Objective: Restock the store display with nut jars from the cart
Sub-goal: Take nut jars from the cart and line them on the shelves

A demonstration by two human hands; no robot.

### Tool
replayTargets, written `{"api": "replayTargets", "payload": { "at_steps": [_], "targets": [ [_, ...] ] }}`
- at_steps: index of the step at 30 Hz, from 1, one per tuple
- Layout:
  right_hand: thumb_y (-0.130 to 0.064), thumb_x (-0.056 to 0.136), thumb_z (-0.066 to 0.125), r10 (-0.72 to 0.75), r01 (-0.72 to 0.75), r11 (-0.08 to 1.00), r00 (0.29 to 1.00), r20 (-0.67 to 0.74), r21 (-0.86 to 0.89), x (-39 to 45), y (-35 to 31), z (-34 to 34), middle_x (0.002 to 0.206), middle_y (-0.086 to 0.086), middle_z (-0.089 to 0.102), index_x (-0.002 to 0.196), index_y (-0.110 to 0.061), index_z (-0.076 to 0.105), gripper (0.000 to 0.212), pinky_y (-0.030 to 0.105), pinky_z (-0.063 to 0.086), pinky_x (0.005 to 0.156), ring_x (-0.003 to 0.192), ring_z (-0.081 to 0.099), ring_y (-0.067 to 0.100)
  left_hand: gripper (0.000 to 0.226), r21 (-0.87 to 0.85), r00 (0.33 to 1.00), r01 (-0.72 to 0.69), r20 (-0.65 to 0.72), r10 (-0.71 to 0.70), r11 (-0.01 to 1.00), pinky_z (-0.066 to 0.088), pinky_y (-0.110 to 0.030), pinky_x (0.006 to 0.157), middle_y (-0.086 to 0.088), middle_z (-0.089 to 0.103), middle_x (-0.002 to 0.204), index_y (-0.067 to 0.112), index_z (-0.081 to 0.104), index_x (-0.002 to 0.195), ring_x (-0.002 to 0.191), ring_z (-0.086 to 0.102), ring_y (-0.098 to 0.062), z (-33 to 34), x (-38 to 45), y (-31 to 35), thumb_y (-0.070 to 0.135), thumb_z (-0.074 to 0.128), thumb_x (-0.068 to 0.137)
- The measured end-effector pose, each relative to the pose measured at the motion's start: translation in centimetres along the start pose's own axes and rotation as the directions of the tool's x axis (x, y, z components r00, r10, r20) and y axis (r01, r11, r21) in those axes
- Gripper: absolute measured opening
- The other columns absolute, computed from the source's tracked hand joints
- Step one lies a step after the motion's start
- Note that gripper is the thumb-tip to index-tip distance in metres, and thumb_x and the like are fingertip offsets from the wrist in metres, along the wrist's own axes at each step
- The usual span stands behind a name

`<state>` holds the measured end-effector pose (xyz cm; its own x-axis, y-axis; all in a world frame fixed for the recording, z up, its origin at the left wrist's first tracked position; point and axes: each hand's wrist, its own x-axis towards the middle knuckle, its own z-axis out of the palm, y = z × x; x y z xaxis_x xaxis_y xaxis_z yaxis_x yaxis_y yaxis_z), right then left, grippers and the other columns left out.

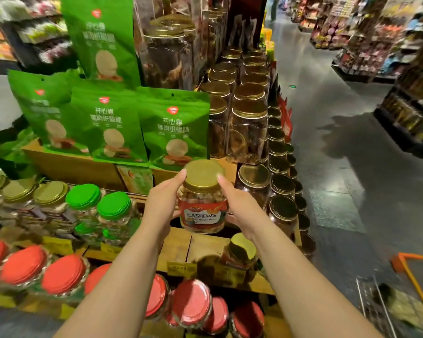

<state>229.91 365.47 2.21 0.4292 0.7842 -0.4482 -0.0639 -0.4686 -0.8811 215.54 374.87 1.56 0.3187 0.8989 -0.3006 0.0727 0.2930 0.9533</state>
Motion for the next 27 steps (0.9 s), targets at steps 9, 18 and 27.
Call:
{"api": "replayTargets", "payload": {
  "at_steps": [9, 18, 27],
  "targets": [
    [-0.082, 0.07, 0.06, 0.191, -0.19, 0.981, 0.98, -0.06, 0.031, 5.8, 4.4, 3.3, 0.124, -0.005, 0.071, 0.131, -0.023, 0.067, 0.085, 0.039, 0.049, 0.104, 0.114, 0.063, 0.016, 0.028, 0.016, 0.979, 0.196, 0.056, -0.197, 0.98, 0.055, -0.039, 0.082, 0.003, 0.078, 0.1, 0.022, 0.077, 0.1, 0.1, 0.07, -0.017, -1.5, 7.2, -6.3, 0.047, 0.074, 0.087],
    [-0.079, 0.078, 0.062, 0.309, -0.31, 0.951, 0.944, -0.115, 0.011, 11.2, 10.7, 5.1, 0.115, -0.006, 0.074, 0.123, -0.019, 0.072, 0.076, 0.039, 0.052, 0.102, 0.108, 0.067, 0.014, 0.021, 0.161, 0.949, 0.242, 0.168, -0.268, 0.957, 0.056, -0.041, 0.095, 0.008, 0.079, 0.091, 0.024, 0.08, 0.094, 0.081, 0.073, 0.001, -1.7, 12.7, -14.6, 0.043, 0.076, 0.087],
    [-0.084, 0.067, 0.058, 0.346, -0.353, 0.935, 0.927, -0.146, -0.027, 15.2, 17.2, 6.5, 0.101, -0.009, 0.078, 0.105, -0.026, 0.079, 0.073, 0.044, 0.053, 0.099, 0.102, 0.071, 0.014, 0.022, 0.328, 0.921, 0.259, 0.198, -0.334, 0.908, 0.056, -0.039, 0.091, 0.008, 0.079, 0.084, 0.025, 0.08, 0.079, 0.087, 0.074, -0.01, -1.6, 15.1, -20.5, 0.046, 0.077, 0.086]
  ]
}}
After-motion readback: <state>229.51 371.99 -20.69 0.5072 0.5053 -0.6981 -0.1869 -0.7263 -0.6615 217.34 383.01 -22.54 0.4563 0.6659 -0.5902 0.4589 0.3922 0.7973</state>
